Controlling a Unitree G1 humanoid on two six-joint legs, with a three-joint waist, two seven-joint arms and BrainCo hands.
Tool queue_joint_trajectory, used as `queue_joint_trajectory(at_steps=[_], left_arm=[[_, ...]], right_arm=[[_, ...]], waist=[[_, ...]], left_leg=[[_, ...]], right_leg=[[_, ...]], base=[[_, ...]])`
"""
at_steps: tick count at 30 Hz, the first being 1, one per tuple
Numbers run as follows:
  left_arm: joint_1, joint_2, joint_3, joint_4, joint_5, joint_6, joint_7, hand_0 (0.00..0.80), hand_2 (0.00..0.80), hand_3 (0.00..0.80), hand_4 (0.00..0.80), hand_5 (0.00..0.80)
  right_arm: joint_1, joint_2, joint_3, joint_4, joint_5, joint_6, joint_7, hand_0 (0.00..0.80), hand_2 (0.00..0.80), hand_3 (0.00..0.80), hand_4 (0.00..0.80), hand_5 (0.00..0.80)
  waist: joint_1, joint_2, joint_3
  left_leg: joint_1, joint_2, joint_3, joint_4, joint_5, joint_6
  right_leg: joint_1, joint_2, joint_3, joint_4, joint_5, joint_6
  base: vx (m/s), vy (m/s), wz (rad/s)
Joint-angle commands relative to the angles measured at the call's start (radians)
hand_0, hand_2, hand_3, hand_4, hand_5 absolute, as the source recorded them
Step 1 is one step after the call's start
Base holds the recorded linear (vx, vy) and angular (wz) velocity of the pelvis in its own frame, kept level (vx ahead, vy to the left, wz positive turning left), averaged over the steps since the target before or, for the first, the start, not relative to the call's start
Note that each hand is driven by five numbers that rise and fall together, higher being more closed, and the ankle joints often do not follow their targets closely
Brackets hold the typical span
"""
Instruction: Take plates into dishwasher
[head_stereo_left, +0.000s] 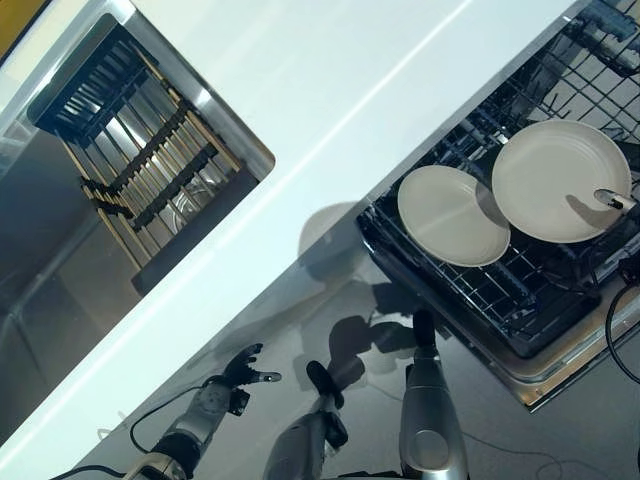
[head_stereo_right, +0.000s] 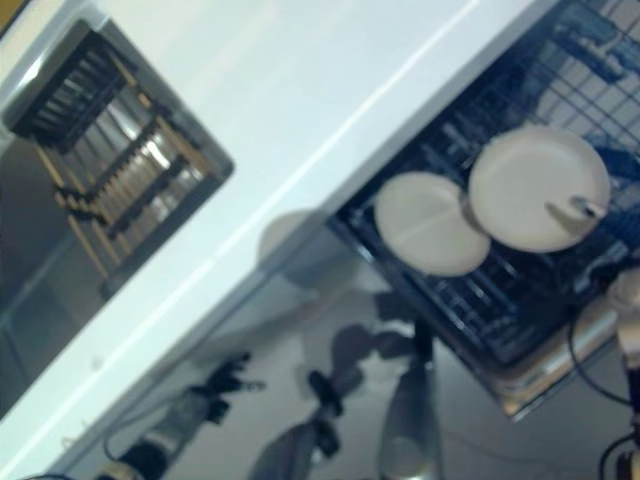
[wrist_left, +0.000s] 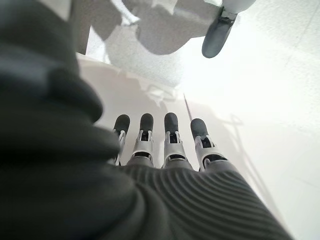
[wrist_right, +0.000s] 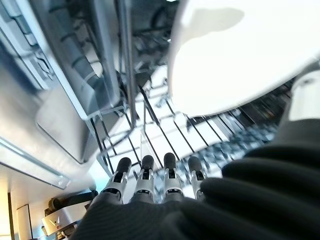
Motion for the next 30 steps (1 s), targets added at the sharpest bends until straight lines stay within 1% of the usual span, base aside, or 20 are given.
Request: queue_joint_trajectory(at_steps=[1,4,6,8,10,13,17,19,21,22,24,25,30], left_arm=[[0.030,-0.036,0.046,0.088,0.008,-0.033,0.018,0.000,0.000,0.000,0.000,0.000],[0.036,-0.052,0.050,0.118,0.013,-0.056,0.029,0.000,0.000,0.000,0.000,0.000],[0.039,-0.059,0.053,0.134,0.010,-0.062,0.033,0.000,0.000,0.000,0.000,0.000],[0.045,-0.064,0.054,0.143,0.010,-0.066,0.034,0.000,0.000,0.000,0.000,0.000],[0.051,-0.062,0.054,0.148,0.006,-0.063,0.031,0.000,0.000,0.000,0.000,0.000],[0.057,-0.059,0.059,0.157,0.005,-0.069,0.024,0.000,0.000,0.000,0.000,0.000],[0.067,-0.059,0.062,0.165,0.005,-0.081,0.018,0.000,0.000,0.000,0.000,0.000],[0.071,-0.059,0.063,0.164,0.008,-0.079,0.017,0.000,0.000,0.000,0.000,0.000],[0.073,-0.058,0.065,0.162,0.010,-0.077,0.014,0.000,0.000,0.000,0.000,0.000],[0.070,-0.057,0.062,0.164,0.012,-0.071,0.014,0.000,0.000,0.000,0.000,0.000],[0.065,-0.055,0.061,0.163,0.010,-0.065,0.013,0.000,0.000,0.000,0.000,0.000],[0.059,-0.054,0.056,0.163,0.003,-0.062,0.012,0.000,0.000,0.000,0.000,0.000],[0.048,-0.045,0.048,0.161,-0.006,-0.055,0.005,0.000,0.000,0.000,0.000,0.000]], right_arm=[[0.025,0.016,-0.106,-0.115,0.116,-0.078,-0.091,0.000,0.000,0.000,0.000,0.000],[0.055,0.067,-0.157,-0.155,0.203,-0.126,-0.149,0.000,0.000,0.000,0.000,0.000],[0.087,0.099,-0.195,-0.172,0.229,-0.148,-0.168,0.000,0.000,0.000,0.000,0.000],[0.124,0.119,-0.235,-0.172,0.217,-0.165,-0.174,0.000,0.000,0.000,0.000,0.000],[0.163,0.122,-0.270,-0.168,0.214,-0.171,-0.163,0.000,0.000,0.000,0.000,0.000],[0.189,0.122,-0.287,-0.153,0.207,-0.183,-0.149,0.000,0.000,0.000,0.000,0.000],[0.203,0.109,-0.290,-0.134,0.165,-0.182,-0.109,0.000,0.000,0.000,0.000,0.000],[0.202,0.100,-0.288,-0.123,0.188,-0.177,-0.103,0.000,0.000,0.000,0.000,0.000],[0.201,0.100,-0.290,-0.114,0.230,-0.169,-0.109,0.000,0.000,0.000,0.000,0.000],[0.194,0.114,-0.294,-0.088,0.312,-0.163,-0.113,0.000,0.000,0.000,0.000,0.000],[0.192,0.127,-0.297,-0.065,0.360,-0.157,-0.108,0.000,0.000,0.000,0.000,0.000],[0.191,0.139,-0.297,-0.042,0.405,-0.148,-0.099,0.000,0.000,0.000,0.000,0.000],[0.192,0.189,-0.288,0.072,0.611,-0.144,-0.011,0.000,0.000,0.000,0.000,0.000]], waist=[[-0.052,-0.053,-0.020],[-0.067,-0.058,-0.027],[-0.078,-0.062,-0.035],[-0.088,-0.064,-0.043],[-0.098,-0.067,-0.054],[-0.103,-0.071,-0.062],[-0.103,-0.077,-0.074],[-0.099,-0.081,-0.080],[-0.097,-0.082,-0.084],[-0.096,-0.084,-0.088],[-0.095,-0.084,-0.089],[-0.096,-0.083,-0.089],[-0.093,-0.074,-0.087]], left_leg=[[0.093,0.047,0.026,0.007,-0.037,-0.061],[0.108,0.046,0.033,0.009,-0.044,-0.061],[0.119,0.046,0.039,0.010,-0.045,-0.061],[0.129,0.047,0.044,0.013,-0.048,-0.061],[0.141,0.046,0.050,0.016,-0.053,-0.060],[0.149,0.049,0.055,0.022,-0.055,-0.060],[0.161,0.051,0.062,0.030,-0.059,-0.060],[0.168,0.052,0.066,0.029,-0.063,-0.059],[0.171,0.052,0.068,0.028,-0.065,-0.058],[0.172,0.053,0.069,0.028,-0.068,-0.058],[0.171,0.054,0.068,0.028,-0.067,-0.059],[0.171,0.054,0.067,0.027,-0.066,-0.059],[0.172,0.051,0.068,0.027,-0.069,-0.056]], right_leg=[[0.054,0.086,0.011,-0.038,-0.010,-0.052],[0.062,0.093,0.024,-0.044,-0.010,-0.053],[0.070,0.097,0.032,-0.050,-0.008,-0.054],[0.077,0.099,0.040,-0.058,-0.003,-0.053],[0.091,0.102,0.049,-0.071,0.003,-0.053],[0.102,0.104,0.056,-0.079,0.007,-0.053],[0.119,0.105,0.056,-0.092,0.011,-0.054],[0.126,0.104,0.052,-0.096,0.012,-0.053],[0.129,0.104,0.051,-0.096,0.011,-0.053],[0.130,0.101,0.049,-0.093,0.008,-0.051],[0.128,0.099,0.047,-0.090,0.008,-0.049],[0.127,0.097,0.044,-0.088,0.007,-0.049],[0.125,0.089,0.034,-0.084,0.007,-0.053]], base=[[0.011,0.058,-0.10],[0.029,0.058,-0.14],[0.042,0.050,-0.20],[0.044,0.051,-0.25],[0.045,0.045,-0.15],[0.034,0.023,-0.16],[0.023,0.011,-0.18],[0.017,0.007,-0.06],[0.000,0.000,0.00],[0.000,0.000,0.00],[0.000,0.000,0.00],[0.000,0.000,0.00],[0.000,0.000,0.00]])
